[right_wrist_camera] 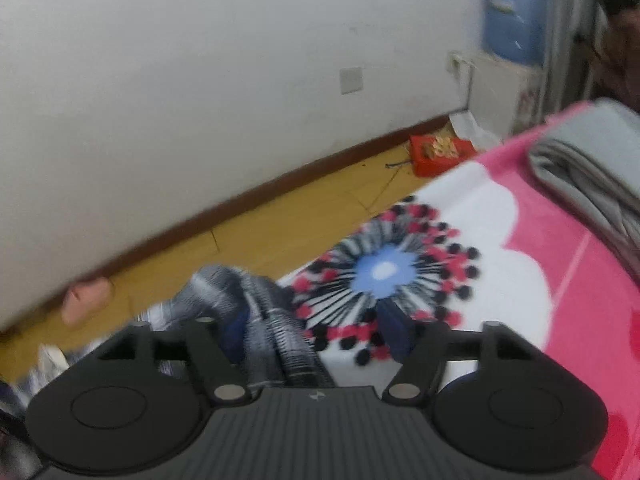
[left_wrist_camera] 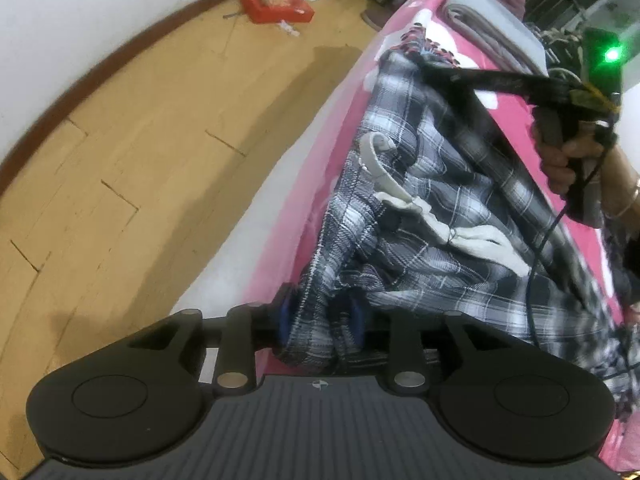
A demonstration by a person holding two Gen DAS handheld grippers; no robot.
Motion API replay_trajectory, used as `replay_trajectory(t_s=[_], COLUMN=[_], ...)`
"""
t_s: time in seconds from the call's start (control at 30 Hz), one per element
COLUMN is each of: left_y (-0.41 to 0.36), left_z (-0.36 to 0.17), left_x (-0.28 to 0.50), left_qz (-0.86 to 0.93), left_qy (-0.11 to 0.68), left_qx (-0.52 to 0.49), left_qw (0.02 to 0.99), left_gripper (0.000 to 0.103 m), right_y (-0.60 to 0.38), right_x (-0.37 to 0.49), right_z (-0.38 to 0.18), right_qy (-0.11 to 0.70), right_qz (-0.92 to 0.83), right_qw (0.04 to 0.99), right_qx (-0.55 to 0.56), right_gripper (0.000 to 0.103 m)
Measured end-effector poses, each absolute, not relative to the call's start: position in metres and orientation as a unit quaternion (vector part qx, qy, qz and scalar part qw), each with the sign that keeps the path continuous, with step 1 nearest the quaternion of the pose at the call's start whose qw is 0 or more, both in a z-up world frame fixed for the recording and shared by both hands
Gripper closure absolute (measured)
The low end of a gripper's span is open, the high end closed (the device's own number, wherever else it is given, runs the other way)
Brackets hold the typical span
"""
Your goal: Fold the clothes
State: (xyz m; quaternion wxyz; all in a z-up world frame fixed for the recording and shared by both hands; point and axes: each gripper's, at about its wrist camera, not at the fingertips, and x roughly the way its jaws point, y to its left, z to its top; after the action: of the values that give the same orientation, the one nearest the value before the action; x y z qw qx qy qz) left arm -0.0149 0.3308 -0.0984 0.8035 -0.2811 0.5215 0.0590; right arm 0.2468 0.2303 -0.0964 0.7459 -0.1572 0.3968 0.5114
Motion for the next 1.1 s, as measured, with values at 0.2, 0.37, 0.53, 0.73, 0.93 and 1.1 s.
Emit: replay_trajectory(t_s=[0.2,0.37,0.53,0.73,0.93,1.1], left_y=[0.344,0.339,0.294,0.182,0.089,0.065], left_z=[-0.087,-0.06,-0.027,-0.015,-0.056,-0.085], left_x=[-0.027,-0.033,-0.013,-0.001,-0.033,-0.044], left_qz=[0.08,0.088,0.031,-0.116,-0.185,-0.167], left_qy=[0.492,0.457,0.447,0.45,0.44,0.421], left_qx=[-0.31,-0.292,-0.195,-0.031,0.134,0.236], left_qw=[0.809,0.836,0.873,0.885,0.869,0.859], left_gripper=[0.047,0.043,0.043,0.037,0.037,0.049], right_y=[0.167,0.062,-0.075,-0.227,-0.345,-0.391], right_x=[0.289,0.29,0.221,0.085,-0.014,-0.05], right_z=[-0.045,0.013,0.062,0.064,0.004,-0.023], right_qy=[0.424,0.394,0.344,0.334,0.393,0.399], right_qz=[0.468,0.44,0.412,0.297,0.122,0.023], right_qw=[0.775,0.805,0.838,0.885,0.869,0.859], right_qx=[-0.035,0.055,0.103,0.134,0.273,0.32], right_gripper=[0.02,0.02,0.02,0.028,0.044,0.046])
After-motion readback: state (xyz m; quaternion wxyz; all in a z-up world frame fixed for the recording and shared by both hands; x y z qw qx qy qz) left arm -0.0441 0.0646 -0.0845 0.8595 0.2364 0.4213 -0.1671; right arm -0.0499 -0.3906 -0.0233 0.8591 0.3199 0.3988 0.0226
